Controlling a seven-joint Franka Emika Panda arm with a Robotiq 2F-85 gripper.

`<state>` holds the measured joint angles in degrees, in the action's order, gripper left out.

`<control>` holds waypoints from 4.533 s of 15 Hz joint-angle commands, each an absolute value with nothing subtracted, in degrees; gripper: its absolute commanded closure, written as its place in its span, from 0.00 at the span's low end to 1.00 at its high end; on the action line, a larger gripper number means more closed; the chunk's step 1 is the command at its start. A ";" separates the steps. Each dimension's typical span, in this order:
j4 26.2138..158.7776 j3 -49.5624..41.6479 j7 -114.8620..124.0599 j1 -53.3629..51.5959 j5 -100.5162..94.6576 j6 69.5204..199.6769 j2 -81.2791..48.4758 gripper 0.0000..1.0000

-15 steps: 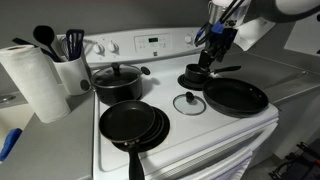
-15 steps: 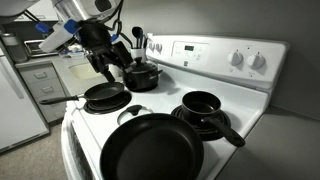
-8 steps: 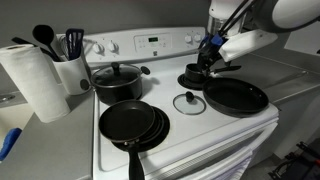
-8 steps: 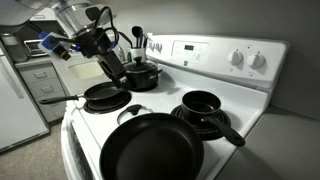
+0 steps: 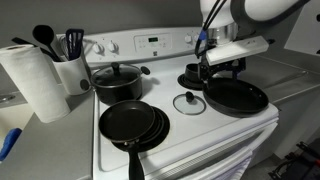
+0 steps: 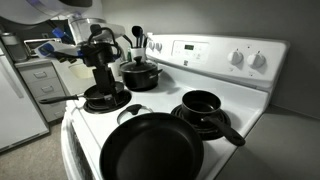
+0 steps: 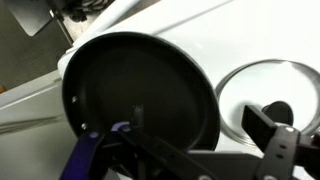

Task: Place the glass lid on top of the small black pot on the right side of the stove

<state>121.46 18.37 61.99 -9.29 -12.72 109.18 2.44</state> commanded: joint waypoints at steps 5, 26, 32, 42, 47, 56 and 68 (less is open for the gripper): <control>119.32 15.77 58.26 -11.74 -3.18 109.03 -0.68 0.00; 108.17 12.75 53.96 -15.72 -7.10 122.55 -18.07 0.00; 104.14 9.90 52.97 -16.41 -6.17 120.64 -20.25 0.00; 107.05 8.37 50.07 -15.36 -3.27 118.84 -18.73 0.00; 108.16 8.05 51.12 -15.46 -0.22 119.08 -19.34 0.00; 108.24 7.72 51.56 -15.80 -1.25 119.83 -18.59 0.59; 106.43 8.09 53.00 -18.46 -5.77 118.98 -18.88 0.85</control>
<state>107.10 8.40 52.33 -17.10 -4.39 119.41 -19.73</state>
